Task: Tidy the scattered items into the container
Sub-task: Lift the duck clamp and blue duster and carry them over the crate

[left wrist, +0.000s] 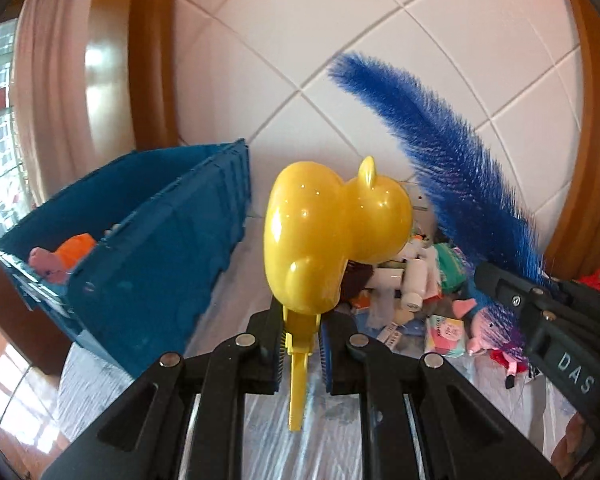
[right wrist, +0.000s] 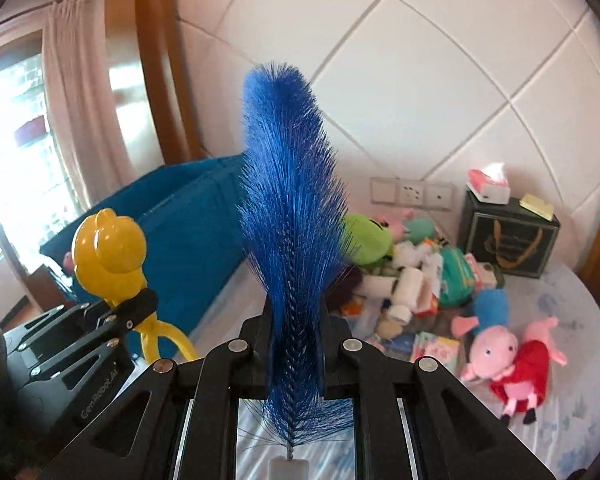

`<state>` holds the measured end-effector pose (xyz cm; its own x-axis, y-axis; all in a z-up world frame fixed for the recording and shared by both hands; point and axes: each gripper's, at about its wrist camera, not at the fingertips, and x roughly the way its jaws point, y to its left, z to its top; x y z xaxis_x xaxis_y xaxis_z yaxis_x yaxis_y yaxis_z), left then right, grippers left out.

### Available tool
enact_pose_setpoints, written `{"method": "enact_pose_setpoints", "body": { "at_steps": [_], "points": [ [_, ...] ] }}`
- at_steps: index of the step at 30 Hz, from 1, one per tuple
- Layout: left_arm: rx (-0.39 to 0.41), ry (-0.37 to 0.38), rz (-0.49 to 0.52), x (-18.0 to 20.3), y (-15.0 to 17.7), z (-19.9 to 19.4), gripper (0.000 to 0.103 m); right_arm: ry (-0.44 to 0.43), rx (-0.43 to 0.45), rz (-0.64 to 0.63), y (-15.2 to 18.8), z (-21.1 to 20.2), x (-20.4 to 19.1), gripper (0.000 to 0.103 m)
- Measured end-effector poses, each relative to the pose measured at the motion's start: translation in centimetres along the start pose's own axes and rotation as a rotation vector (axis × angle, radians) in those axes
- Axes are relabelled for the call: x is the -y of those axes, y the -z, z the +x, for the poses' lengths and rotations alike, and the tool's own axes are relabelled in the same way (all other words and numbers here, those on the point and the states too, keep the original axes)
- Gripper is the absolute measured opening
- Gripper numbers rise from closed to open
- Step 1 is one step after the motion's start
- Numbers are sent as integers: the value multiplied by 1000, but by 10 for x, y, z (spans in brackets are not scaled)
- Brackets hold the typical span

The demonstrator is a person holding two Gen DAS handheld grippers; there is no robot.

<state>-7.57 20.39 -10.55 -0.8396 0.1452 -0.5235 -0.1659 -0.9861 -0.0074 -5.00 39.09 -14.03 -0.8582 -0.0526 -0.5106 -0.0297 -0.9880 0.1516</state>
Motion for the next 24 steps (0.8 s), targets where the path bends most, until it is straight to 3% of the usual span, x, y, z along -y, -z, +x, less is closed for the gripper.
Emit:
{"method": "enact_pose_setpoints", "body": {
  "at_steps": [6,12,19,24],
  "points": [
    [45,-28,-10,-19,-15,-16,14,-38,21,-30,-11,1,-21,14],
    [147,-74,-36,-69,-49,-30,14,-59,66,-56,-29,7,-60,14],
    [249,-115,-36,-171,-102,-27,14,-70,121,-78,-67,38,-146,14],
    [239,-132,-20,-266,-130,4,14,-106,152,-29,-102,79,-229,14]
  ]
}}
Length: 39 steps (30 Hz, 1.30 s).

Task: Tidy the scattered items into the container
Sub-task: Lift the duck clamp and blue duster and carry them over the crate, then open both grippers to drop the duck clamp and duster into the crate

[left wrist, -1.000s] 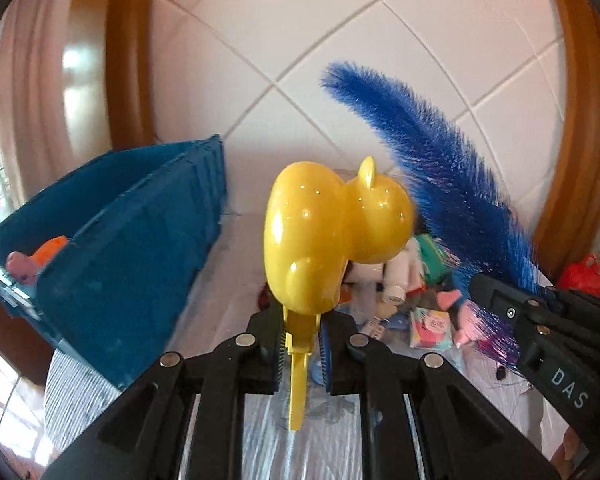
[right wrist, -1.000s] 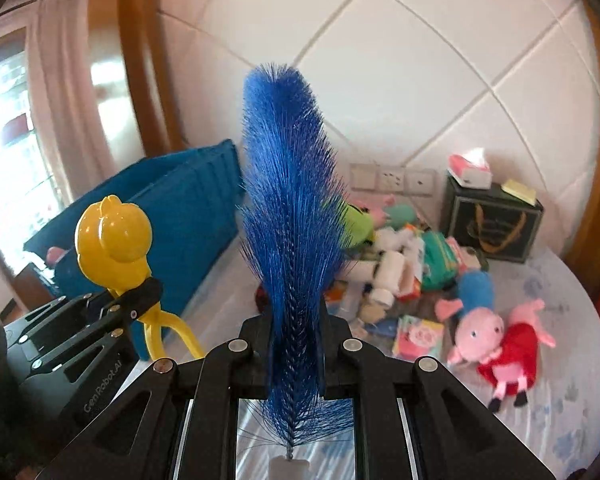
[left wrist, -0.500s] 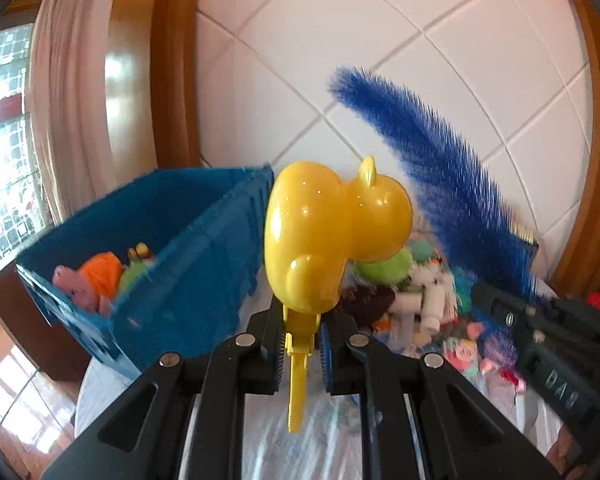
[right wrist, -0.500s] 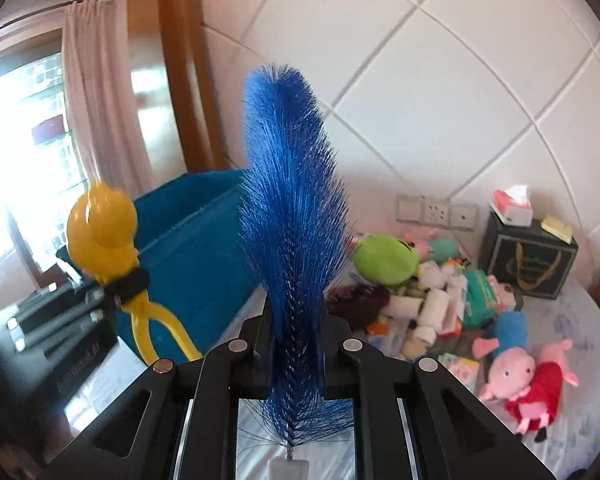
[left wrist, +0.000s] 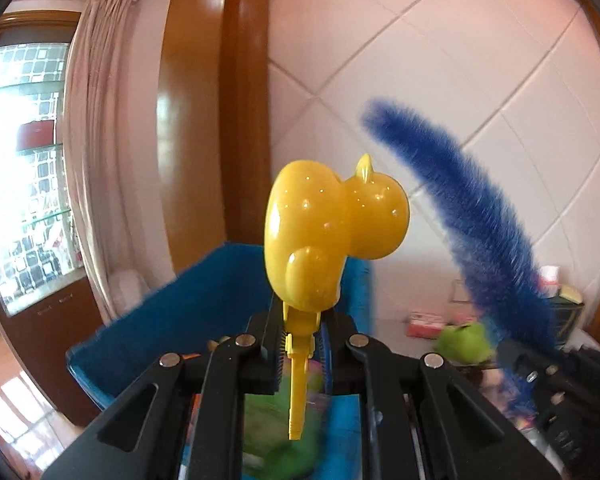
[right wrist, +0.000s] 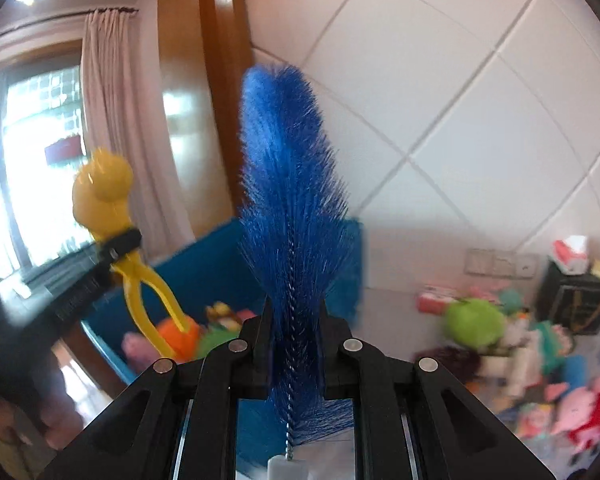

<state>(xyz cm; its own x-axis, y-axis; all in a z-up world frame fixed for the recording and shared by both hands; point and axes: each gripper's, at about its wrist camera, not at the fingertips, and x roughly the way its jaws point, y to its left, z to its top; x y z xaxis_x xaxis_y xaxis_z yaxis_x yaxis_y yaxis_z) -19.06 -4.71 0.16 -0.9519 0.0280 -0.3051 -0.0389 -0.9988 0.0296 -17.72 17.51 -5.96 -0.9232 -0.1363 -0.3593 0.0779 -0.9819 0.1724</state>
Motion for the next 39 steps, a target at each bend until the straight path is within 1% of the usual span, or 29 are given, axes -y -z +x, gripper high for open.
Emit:
{"method": "enact_pose_setpoints", "body": {
  "at_steps": [3,7,10,11,13,18,21,22,23,24,27,28,30,32,33,34,35,36,38,39],
  "points": [
    [-52,4,15,-52,-2,42,14,-8,-3,26,-15,37,-41,14],
    [-118,29,14,-95,7,89,14,2,-13,68,-26,88,-82,15],
    [-173,60,7,-115,18,120,14,21,-49,94,-28,123,-99,15],
    [-200,89,14,-120,22,129,14,29,-62,98,-27,132,-101,15],
    [-234,118,11,-126,28,144,14,52,-96,100,-22,153,-105,15],
    [-304,175,-8,-135,46,163,14,97,-185,114,-8,195,-107,16],
    [-360,193,-17,-137,55,174,14,118,-231,106,0,209,-113,21],
    [-373,192,-19,-139,57,177,14,127,-244,106,2,212,-113,27],
    [-387,183,-18,-140,59,178,14,133,-258,103,4,215,-115,30],
    [-396,173,-15,-141,60,179,14,135,-269,96,7,217,-116,36],
    [-379,154,-15,-142,64,178,14,154,-284,97,13,219,-118,42],
    [-371,164,-25,-141,66,175,14,162,-288,99,13,219,-117,50],
    [-366,199,-39,-144,70,175,14,174,-285,102,15,215,-118,58],
    [-397,225,-34,-142,77,174,15,183,-281,100,17,210,-118,64],
    [-419,232,-30,-141,79,174,15,187,-281,101,18,207,-118,72],
    [-435,237,-26,-139,81,174,19,193,-279,100,19,204,-118,77],
    [-440,234,-22,-137,84,174,22,199,-276,96,20,201,-119,78],
    [-437,224,-18,-136,86,174,34,205,-273,92,21,197,-119,78],
    [-415,213,-7,-129,87,165,64,217,-268,91,22,191,-118,81],
    [-399,217,-4,-130,88,165,70,220,-266,92,21,189,-117,82]
  ]
}}
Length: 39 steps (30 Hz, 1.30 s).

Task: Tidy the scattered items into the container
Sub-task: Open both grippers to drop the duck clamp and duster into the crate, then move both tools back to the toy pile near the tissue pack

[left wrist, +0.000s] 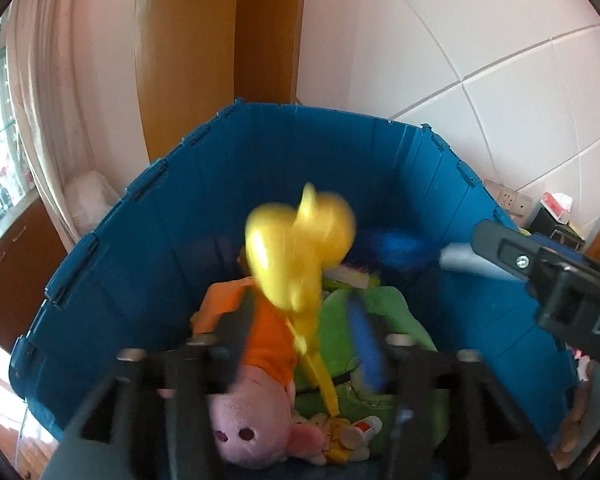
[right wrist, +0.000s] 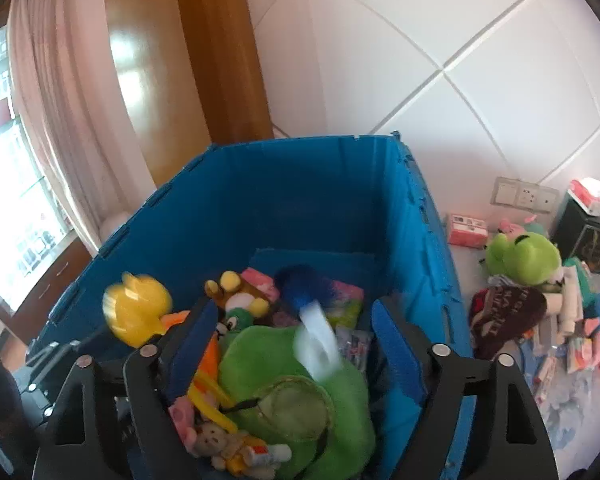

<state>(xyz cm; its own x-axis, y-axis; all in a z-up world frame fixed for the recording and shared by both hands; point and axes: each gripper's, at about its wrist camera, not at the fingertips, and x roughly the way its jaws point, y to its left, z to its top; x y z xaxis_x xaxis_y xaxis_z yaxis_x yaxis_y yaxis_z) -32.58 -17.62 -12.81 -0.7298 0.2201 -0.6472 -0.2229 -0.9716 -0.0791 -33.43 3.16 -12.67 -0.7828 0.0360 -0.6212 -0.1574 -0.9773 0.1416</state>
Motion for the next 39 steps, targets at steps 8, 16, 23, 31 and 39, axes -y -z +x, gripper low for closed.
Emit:
{"method": "enact_pose_setpoints", "body": {
  "at_steps": [8,16,23,31,39],
  "points": [
    [-3,-18,1,1,1,-5,76,18,13,46,5,-15,21,82],
    [-2,-38,13,15,9,-19,76,-6,54,59,15,-38,35,82],
    [70,-13,40,38,16,-44,76,-14,97,75,27,-61,58,82],
    [133,75,77,98,24,-81,76,18,174,119,43,-109,111,84],
    [139,152,134,216,39,-103,76,125,273,173,71,-176,223,96]
  ]
}}
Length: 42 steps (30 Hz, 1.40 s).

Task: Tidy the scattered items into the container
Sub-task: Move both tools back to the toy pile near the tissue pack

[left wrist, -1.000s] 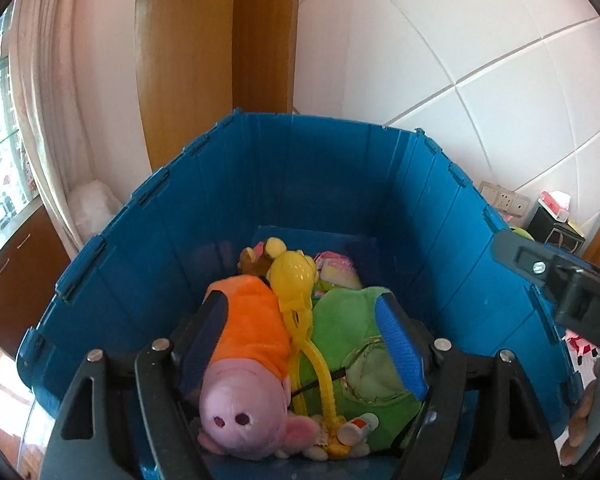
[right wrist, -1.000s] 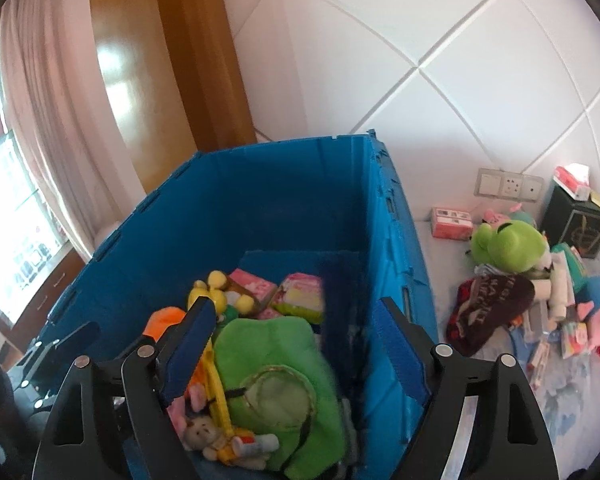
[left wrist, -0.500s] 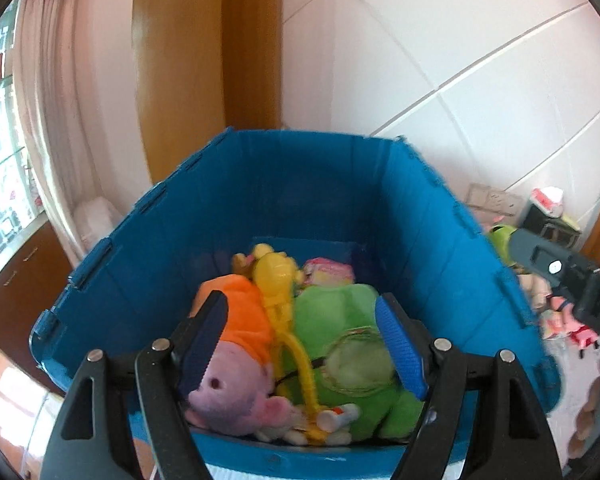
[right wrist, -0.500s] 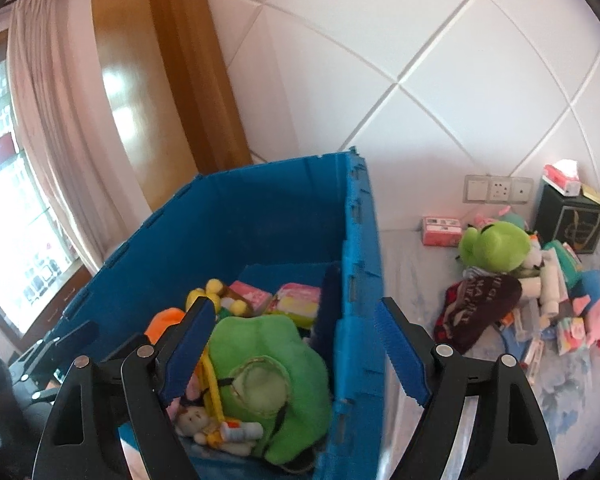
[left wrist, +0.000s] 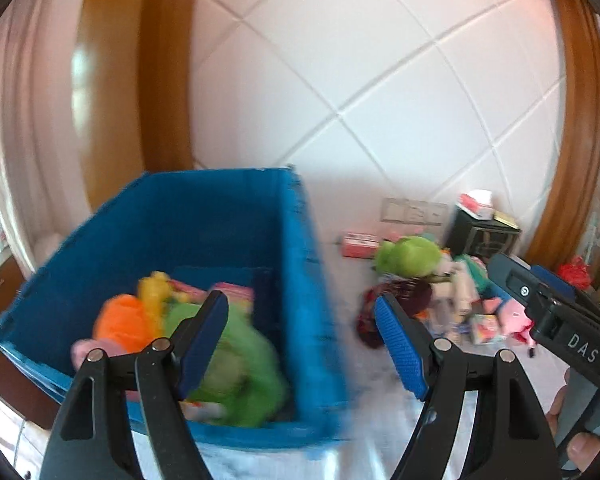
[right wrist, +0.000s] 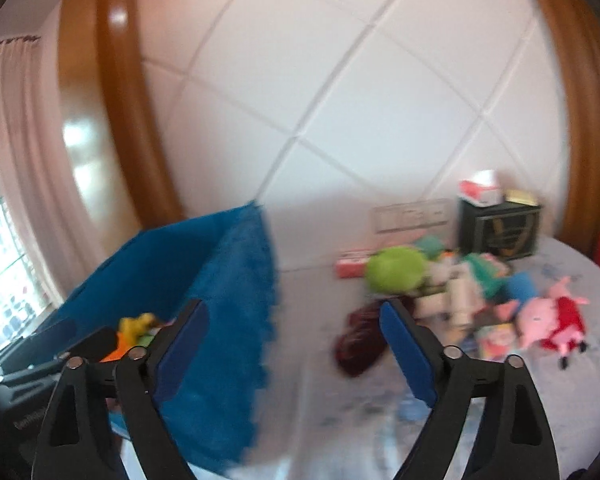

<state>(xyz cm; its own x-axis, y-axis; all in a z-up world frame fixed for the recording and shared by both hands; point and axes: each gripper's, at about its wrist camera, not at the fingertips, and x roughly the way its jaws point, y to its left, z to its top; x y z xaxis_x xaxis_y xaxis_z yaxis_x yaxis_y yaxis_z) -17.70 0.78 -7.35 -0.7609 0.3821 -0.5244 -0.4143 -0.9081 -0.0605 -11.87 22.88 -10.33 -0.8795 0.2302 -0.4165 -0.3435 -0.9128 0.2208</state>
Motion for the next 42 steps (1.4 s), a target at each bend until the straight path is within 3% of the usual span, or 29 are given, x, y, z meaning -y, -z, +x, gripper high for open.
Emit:
{"method": "enact_pose_setpoints", "body": {
  "at_steps": [1,9,15,22,26,33,37,42],
  "points": [
    [-11,12,4,16,1,3,76,11,-3,9,0,-4,21,100],
    [-164,84,47,148,44,54,76,137,-85,97,21,-25,184,102],
    [-265,100,71,188,74,92,76,134,-149,211,51,-34,265,103],
    [-357,75,150,202,104,147,76,232,-197,241,71,-14,291,103],
    [-413,102,129,194,118,176,76,285,-259,251,84,6,293,103],
    [-430,127,116,200,130,209,76,339,-349,246,104,30,313,103],
    [-409,116,163,224,133,232,76,326,-366,241,101,56,334,103],
    [-436,106,172,264,147,286,76,262,-432,201,103,122,363,103]
  ]
}}
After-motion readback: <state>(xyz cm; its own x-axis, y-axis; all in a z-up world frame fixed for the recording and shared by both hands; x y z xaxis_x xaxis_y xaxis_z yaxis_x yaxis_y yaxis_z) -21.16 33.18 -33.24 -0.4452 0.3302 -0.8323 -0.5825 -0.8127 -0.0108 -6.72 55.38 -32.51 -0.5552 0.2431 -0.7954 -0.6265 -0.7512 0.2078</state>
